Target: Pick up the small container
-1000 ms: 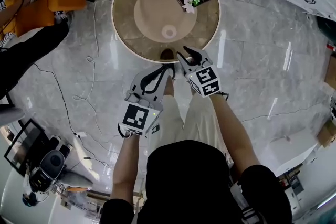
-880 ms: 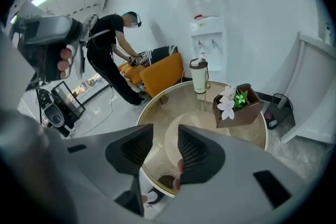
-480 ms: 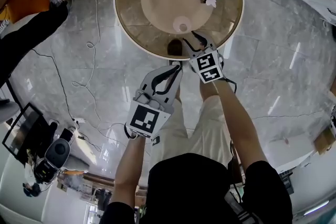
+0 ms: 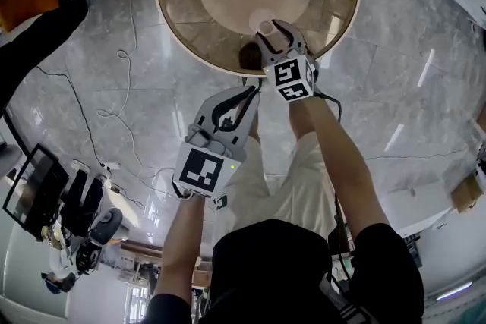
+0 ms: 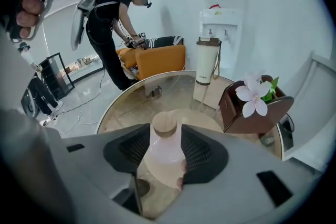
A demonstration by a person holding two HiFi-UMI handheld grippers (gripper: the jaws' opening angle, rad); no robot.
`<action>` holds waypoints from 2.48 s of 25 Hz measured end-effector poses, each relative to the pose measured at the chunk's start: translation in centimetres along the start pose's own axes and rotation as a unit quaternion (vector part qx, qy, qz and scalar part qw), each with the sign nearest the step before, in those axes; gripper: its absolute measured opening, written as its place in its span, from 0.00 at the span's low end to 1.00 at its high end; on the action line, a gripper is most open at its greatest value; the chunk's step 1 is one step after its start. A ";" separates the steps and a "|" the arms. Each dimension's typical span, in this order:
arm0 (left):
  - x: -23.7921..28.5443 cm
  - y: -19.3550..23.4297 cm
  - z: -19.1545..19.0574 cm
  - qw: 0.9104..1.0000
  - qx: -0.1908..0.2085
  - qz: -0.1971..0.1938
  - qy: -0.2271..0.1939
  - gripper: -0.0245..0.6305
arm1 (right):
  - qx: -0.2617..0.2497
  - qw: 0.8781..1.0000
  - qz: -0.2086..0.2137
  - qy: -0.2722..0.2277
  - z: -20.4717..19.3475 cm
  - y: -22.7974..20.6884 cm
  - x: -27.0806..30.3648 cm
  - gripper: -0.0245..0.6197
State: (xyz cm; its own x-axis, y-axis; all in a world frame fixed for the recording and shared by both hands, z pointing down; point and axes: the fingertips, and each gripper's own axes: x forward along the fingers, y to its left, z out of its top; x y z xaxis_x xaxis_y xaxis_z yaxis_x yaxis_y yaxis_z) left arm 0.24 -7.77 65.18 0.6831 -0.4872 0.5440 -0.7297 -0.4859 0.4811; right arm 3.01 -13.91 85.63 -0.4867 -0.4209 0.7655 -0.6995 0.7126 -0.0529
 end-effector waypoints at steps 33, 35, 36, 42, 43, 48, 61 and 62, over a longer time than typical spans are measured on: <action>-5.0 -0.9 7.6 0.997 0.004 0.023 -0.080 0.07 | 0.051 0.994 -0.035 -0.087 13.8 -1.9 -17.0 0.26; -5.5 -1.1 9.6 0.996 0.011 0.019 -0.091 0.07 | 0.055 0.993 -0.039 -0.100 16.0 -2.1 -19.2 0.26; -5.8 -1.3 10.5 0.995 0.014 0.018 -0.095 0.07 | 0.057 0.992 -0.041 -0.106 17.0 -2.2 -20.2 0.26; -7.5 -2.4 15.8 0.991 0.035 0.014 -0.126 0.07 | 0.067 0.984 -0.051 -0.158 23.2 -2.7 -26.4 0.26; -7.8 -2.6 16.6 0.990 0.040 0.014 -0.131 0.07 | 0.070 0.982 -0.053 -0.166 24.2 -2.8 -27.3 0.26; -9.4 -3.7 20.9 0.984 0.063 0.017 -0.163 0.07 | 0.064 0.975 -0.062 -0.204 28.4 -2.9 -31.9 0.26; -14.2 -9.5 29.2 0.968 0.113 0.004 -0.226 0.07 | 0.061 0.952 -0.054 -0.294 34.9 -3.6 -43.1 0.26; -14.4 -9.8 29.9 0.966 0.119 0.003 -0.228 0.07 | 0.060 0.950 -0.052 -0.301 35.5 -3.8 -43.6 0.26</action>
State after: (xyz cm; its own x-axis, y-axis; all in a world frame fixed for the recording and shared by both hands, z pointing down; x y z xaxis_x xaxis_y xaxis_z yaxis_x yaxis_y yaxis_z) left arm -1.54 -17.71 32.05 0.6601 -0.7339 0.1601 -0.7435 -0.6081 0.2784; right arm 8.32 -18.21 29.64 -0.5972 -0.7565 0.2667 -0.7976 0.5954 -0.0970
